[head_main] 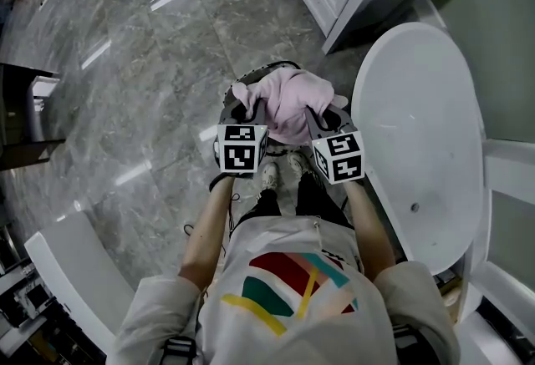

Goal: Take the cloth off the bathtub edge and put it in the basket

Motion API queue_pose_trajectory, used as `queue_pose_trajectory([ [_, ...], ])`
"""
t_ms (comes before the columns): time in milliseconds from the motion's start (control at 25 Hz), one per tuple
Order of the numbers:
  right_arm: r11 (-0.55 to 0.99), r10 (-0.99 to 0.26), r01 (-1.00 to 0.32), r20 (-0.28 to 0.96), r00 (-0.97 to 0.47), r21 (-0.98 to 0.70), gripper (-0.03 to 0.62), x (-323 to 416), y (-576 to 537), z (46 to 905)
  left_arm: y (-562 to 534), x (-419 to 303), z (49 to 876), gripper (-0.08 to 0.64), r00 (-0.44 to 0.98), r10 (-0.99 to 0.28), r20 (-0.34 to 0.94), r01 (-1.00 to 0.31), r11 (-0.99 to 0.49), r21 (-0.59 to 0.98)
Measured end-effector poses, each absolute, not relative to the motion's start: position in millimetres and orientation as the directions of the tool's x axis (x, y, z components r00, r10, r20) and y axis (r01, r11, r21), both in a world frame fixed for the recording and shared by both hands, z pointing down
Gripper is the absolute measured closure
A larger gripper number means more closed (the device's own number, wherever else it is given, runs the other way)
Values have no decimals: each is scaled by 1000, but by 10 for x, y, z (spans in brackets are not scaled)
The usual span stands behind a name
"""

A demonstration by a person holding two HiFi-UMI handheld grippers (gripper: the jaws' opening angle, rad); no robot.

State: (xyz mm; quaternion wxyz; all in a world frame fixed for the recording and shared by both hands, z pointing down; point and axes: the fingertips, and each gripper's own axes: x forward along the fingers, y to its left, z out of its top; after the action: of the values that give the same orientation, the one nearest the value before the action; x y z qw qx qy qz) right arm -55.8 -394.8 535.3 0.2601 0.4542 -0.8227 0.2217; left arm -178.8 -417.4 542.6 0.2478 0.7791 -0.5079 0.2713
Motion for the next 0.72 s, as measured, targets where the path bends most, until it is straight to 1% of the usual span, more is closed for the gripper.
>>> queue_pose_trajectory([
  [200, 504, -589, -852, 665, -458, -140, 531, -639, -3905, 5589, -4127, -1850, 5658, 486, 301, -637, 710, -936, -341, 92],
  [360, 511, -542, -846, 705, -457, -155, 531, -651, -3878, 5841, -4087, -1832, 5830, 486, 313, -591, 744, -919, -385, 81],
  [480, 513, -500, -841, 738, -454, -170, 531, -660, -3827, 5956, -4054, -1848, 5917, 486, 300, -579, 758, -913, -405, 51],
  [720, 496, -502, -850, 741, -446, -176, 531, -657, -3819, 5992, -4045, -1851, 5946, 486, 292, -576, 764, -912, -407, 42],
])
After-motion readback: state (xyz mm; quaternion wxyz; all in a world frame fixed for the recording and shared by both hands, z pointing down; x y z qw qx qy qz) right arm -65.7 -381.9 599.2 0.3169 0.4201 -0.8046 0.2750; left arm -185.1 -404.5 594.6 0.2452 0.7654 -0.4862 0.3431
